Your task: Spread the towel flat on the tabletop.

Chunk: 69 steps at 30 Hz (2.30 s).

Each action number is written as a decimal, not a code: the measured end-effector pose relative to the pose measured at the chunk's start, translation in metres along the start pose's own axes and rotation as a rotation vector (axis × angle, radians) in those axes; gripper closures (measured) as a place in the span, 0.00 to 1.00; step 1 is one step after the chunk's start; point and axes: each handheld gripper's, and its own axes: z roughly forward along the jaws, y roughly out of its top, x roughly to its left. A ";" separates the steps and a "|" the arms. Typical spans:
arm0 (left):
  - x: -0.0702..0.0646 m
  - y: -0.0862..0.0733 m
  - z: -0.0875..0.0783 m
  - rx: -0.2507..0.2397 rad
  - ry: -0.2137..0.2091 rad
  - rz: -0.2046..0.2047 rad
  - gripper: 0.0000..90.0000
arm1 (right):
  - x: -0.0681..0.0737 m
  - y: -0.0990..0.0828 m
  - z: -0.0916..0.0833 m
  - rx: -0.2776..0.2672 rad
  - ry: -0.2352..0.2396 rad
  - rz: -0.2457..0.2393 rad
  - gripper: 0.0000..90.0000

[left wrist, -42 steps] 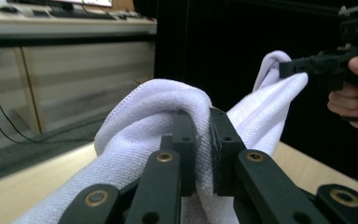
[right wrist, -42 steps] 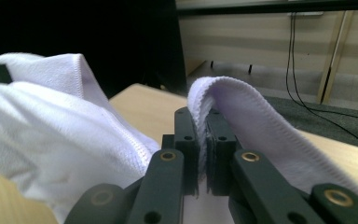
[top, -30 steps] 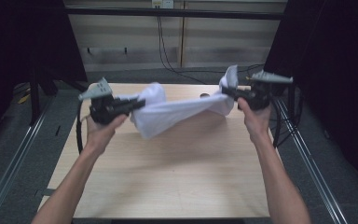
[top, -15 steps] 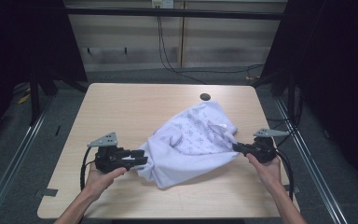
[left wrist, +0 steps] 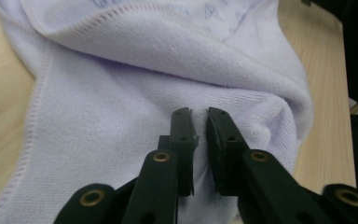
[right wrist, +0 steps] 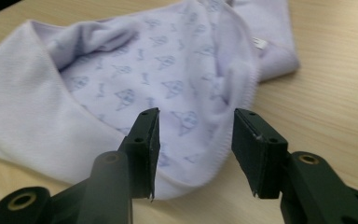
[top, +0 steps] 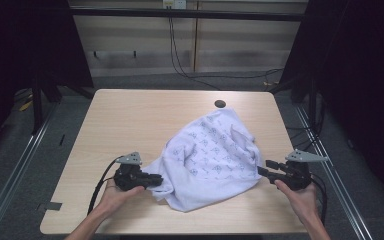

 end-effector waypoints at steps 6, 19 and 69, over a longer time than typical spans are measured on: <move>-0.005 -0.001 0.007 0.031 0.012 0.002 0.92 | 0.033 0.010 0.028 0.040 0.116 -0.071 0.63; -0.013 -0.005 -0.003 0.028 -0.018 0.031 0.87 | 0.148 0.063 0.149 0.111 0.368 -0.269 0.58; 0.038 -0.021 -0.028 -0.025 0.104 -0.112 0.55 | 0.005 0.031 0.090 0.124 0.050 -0.097 0.65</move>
